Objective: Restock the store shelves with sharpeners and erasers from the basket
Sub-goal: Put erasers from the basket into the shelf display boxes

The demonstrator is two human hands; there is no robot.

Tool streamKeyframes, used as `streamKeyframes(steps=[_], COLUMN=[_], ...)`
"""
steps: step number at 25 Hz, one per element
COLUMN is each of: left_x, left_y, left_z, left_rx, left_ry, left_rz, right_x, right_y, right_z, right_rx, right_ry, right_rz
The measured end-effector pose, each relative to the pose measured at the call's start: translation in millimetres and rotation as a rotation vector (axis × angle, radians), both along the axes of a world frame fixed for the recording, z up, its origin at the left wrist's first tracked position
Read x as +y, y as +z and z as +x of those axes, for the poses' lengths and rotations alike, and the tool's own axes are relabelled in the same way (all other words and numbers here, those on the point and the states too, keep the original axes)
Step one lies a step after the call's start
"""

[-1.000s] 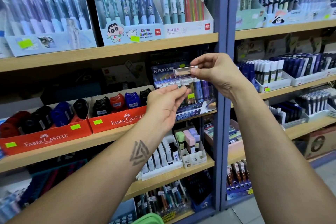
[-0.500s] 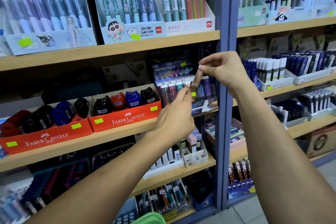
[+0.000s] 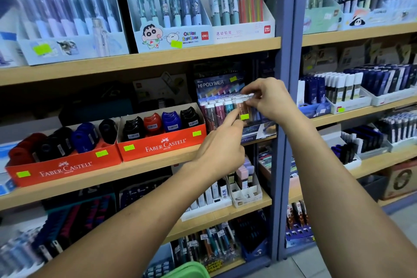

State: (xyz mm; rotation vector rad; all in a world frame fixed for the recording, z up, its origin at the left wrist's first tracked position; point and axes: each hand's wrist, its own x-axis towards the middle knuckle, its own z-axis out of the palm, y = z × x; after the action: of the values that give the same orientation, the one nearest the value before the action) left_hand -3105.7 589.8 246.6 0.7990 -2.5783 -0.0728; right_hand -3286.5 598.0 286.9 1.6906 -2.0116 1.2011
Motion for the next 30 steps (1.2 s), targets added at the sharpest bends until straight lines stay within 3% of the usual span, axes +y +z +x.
streamKeyframes(steps=[5, 8, 10, 14, 18, 24, 27, 30], left_x=[7, 5, -2, -18, -17, -7, -1, -2], left_y=[-3, -16, -30, -77, -147, -283, -345, -392], left_z=[32, 64, 88, 152, 212, 251, 261, 269], left_rx=[0.153, 0.149, 0.113, 0.009, -0.149, -0.441, -0.532, -0.549], left_ry=[-0.072, 0.009, 0.109, 0.296, 0.387, 0.362, 0.356, 0.372], left_rz=[0.043, 0.136, 0.213, 0.406, 0.532, 0.751, 0.866, 0.91], right_x=[14, 15, 13, 4, 5, 31, 37, 36], right_y=[7, 4, -11, -82, -177, -340, -401, -434], right_z=[16, 74, 117, 182, 237, 298, 301, 291], right_rx=[-0.117, -0.382, -0.492, -0.375, -0.303, -0.075, 0.002, -0.014], right_ry=[-0.066, 0.204, 0.368, 0.494, 0.47, 0.424, 0.38, 0.252], right_rz=[-0.218, -0.221, -0.076, 0.323, 0.632, 1.217, 1.332, 1.318])
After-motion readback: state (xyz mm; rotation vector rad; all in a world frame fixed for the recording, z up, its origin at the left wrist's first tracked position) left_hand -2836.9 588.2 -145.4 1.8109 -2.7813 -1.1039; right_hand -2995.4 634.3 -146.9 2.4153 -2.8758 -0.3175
